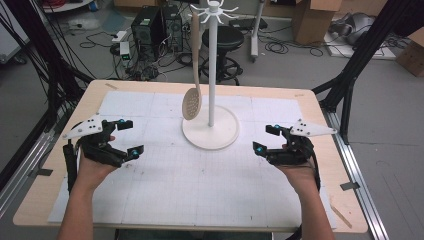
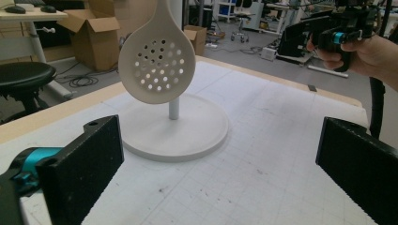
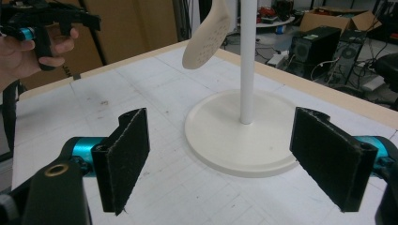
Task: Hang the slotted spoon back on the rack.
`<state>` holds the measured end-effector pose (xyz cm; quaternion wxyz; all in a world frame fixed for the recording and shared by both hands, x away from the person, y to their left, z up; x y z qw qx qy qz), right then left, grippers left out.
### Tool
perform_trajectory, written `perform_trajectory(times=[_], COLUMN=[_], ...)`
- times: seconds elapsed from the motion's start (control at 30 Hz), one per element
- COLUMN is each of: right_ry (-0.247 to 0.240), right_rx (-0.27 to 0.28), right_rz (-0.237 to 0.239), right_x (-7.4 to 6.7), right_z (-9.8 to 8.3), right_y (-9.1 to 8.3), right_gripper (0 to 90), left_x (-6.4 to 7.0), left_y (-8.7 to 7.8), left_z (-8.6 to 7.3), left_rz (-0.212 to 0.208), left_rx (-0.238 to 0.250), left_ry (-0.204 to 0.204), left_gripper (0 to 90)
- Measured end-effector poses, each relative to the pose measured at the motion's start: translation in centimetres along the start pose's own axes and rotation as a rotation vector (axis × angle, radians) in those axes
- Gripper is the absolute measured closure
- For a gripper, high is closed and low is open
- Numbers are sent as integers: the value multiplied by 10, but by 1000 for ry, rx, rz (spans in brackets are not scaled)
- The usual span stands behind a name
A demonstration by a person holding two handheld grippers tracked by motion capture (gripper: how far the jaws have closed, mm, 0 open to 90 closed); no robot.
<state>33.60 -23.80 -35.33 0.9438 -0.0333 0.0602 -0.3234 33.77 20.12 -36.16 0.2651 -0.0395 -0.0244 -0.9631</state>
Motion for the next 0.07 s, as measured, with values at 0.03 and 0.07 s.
perform_trajectory(times=[0.03,0.07], right_ry=[0,2], right_rx=[0,-3], right_rz=[0,2], right_x=[0,0], right_z=[0,0], right_y=[0,0], right_gripper=[194,194], left_x=[0,0], left_y=[0,0], left_z=[0,0], left_rz=[0,2], left_rx=[-1,-1], left_ry=[2,1], left_gripper=[16,16])
Point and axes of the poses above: each handheld gripper's, and its own axes: y roughly forward along the jaws, z roughly out of its top, x roughly to its right, the point moved 5 cm from there along y, roughly forward along the jaws, and after that the axes turned 12 degrees about x, right-handed, at the moved point
